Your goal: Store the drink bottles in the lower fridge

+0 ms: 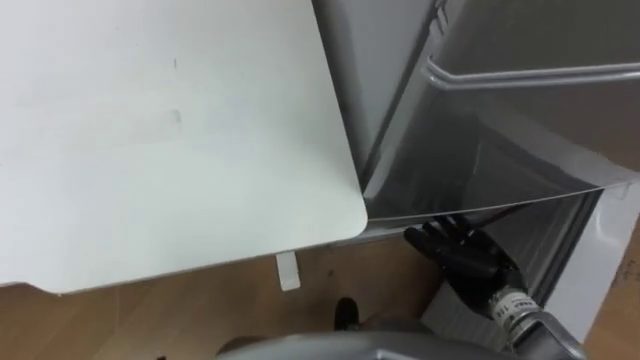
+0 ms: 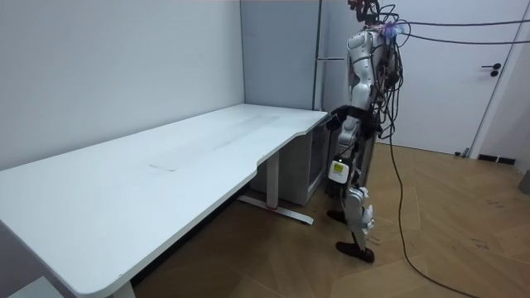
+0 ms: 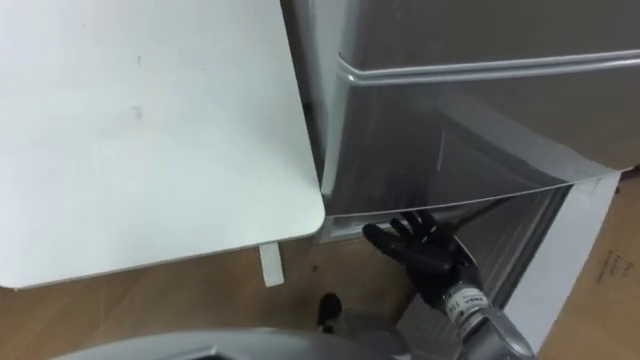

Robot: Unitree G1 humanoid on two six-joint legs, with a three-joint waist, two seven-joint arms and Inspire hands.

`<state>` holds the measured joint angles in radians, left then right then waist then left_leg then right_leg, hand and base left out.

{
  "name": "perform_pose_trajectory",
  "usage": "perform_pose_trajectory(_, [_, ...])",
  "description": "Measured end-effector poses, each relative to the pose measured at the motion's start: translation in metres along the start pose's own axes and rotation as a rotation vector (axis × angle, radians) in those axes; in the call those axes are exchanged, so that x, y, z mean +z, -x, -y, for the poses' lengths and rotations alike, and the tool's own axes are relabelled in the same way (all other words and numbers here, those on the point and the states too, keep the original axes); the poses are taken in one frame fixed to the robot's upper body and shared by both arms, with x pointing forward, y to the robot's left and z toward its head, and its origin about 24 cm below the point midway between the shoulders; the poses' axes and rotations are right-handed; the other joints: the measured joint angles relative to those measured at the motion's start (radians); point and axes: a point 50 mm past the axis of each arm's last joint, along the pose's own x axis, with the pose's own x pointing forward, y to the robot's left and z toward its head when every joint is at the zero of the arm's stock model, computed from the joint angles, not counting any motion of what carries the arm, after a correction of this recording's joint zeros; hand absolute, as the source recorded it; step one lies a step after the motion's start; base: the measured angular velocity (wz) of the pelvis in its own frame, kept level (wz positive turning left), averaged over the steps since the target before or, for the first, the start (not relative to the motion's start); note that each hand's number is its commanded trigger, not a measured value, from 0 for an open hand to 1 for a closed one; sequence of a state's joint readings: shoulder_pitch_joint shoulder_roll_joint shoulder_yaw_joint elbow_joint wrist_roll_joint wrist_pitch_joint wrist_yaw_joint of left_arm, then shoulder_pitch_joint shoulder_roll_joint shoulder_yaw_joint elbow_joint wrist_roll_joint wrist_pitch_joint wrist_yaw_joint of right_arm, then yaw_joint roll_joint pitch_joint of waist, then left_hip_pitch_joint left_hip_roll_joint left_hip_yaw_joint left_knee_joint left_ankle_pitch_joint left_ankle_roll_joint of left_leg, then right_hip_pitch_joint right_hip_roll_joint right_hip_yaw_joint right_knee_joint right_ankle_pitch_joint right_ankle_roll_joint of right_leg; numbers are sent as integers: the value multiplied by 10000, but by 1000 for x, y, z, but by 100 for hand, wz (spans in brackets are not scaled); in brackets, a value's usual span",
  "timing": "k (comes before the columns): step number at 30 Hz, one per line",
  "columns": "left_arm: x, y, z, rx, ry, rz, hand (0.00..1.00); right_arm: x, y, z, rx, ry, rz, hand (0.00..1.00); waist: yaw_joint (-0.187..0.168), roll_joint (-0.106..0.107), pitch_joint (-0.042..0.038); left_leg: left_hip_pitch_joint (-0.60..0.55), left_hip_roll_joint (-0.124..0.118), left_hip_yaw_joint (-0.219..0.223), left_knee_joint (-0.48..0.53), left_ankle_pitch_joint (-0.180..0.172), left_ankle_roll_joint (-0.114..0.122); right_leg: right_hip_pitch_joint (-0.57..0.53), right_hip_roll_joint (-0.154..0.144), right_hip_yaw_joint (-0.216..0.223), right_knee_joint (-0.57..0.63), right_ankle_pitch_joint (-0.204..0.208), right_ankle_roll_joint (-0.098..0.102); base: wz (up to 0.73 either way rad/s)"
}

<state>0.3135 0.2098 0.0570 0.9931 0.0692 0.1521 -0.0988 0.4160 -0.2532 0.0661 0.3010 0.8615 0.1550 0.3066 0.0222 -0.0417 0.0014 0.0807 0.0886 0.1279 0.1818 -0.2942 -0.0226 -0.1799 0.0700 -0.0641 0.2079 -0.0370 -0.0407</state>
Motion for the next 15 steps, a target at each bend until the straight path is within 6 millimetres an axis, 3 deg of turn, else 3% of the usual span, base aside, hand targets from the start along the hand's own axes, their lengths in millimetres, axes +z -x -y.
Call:
perform_pose_trajectory(3, [1,0,-3,95,-74,15,0,-4,2,0,54,-98,-254,0,-38,-94,-55,10,-32,-62,20,0,1,65,-57,-51,-17,-14,33,7])
perform_pose_trajectory(11, [7,-1,-2,15,-332,147,0,-5,2,-1,386,34,-390,0,-45,-6,6,14,-94,-137,23,3,13,123,-156,-136,69,-6,62,4])
perform_pose_trajectory(15, [11,-2,-2,-80,-480,174,0,4,3,-1,899,1495,-879,0,51,21,47,-6,-95,-91,25,2,21,48,-159,-163,165,-14,33,-2])
